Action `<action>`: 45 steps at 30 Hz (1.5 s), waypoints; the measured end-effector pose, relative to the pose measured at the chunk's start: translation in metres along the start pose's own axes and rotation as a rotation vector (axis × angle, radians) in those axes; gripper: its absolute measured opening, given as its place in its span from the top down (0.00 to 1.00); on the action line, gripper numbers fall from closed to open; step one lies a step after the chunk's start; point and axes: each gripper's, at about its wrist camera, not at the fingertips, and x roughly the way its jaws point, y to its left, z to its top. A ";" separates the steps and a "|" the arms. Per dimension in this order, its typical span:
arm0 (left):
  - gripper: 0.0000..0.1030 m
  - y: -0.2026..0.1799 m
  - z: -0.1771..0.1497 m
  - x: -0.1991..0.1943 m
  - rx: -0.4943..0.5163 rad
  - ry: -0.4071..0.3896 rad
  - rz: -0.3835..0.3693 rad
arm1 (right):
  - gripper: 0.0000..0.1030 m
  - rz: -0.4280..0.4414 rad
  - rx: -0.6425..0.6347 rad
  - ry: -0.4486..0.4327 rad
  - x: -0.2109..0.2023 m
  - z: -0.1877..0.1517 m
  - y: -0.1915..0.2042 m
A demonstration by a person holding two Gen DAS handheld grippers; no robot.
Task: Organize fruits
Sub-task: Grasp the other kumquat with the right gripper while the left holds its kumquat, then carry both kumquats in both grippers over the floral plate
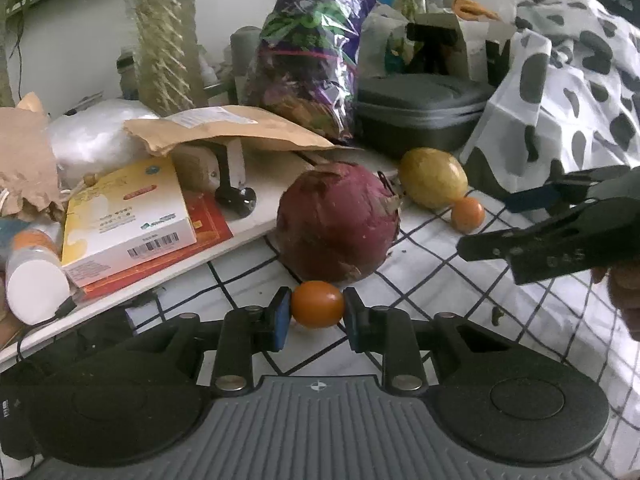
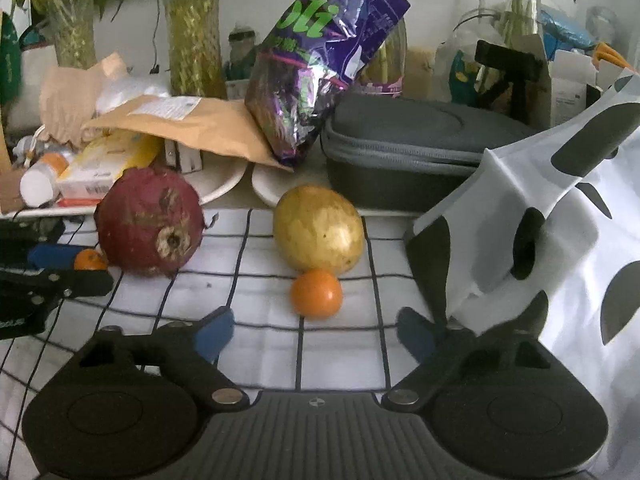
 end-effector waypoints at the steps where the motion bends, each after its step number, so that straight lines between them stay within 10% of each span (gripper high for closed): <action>1: 0.74 0.001 0.000 -0.001 -0.006 0.000 -0.002 | 0.23 -0.001 0.008 -0.006 0.002 0.001 -0.001; 10: 0.74 0.007 0.001 -0.004 -0.028 0.008 0.001 | 0.69 0.024 0.015 -0.029 0.015 0.005 -0.005; 45: 0.74 -0.020 -0.035 -0.136 -0.075 -0.028 0.010 | 0.70 0.197 -0.013 -0.059 -0.124 -0.029 0.032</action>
